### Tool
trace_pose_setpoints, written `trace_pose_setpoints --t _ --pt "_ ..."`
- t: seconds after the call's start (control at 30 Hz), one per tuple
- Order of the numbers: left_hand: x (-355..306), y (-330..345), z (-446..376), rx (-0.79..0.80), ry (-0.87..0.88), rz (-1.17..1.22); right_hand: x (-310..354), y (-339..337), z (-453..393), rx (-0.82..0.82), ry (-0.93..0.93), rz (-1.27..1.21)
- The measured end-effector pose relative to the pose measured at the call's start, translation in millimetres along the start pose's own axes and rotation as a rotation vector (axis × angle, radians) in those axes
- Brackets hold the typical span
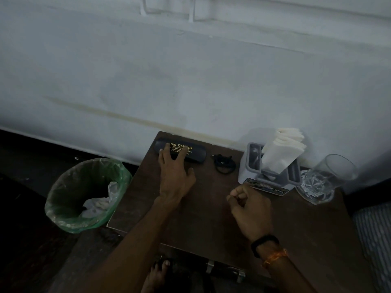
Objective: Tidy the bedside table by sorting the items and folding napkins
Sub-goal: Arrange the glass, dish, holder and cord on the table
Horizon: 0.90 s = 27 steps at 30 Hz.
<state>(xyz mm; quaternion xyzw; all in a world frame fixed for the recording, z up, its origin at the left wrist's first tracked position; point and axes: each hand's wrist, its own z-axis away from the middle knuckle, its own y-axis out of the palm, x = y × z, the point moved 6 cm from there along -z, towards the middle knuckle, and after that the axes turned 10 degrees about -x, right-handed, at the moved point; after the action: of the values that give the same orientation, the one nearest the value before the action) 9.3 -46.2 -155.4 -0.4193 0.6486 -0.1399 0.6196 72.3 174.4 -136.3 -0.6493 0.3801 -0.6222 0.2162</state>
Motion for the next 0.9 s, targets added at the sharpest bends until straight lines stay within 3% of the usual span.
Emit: trace_pose_setpoints --t 0.9 --pt "-0.7 -1.7 3.4 0.035 0.046 -0.001 -5.6 3.6 -0.6 0.014 0.005 -0.035"
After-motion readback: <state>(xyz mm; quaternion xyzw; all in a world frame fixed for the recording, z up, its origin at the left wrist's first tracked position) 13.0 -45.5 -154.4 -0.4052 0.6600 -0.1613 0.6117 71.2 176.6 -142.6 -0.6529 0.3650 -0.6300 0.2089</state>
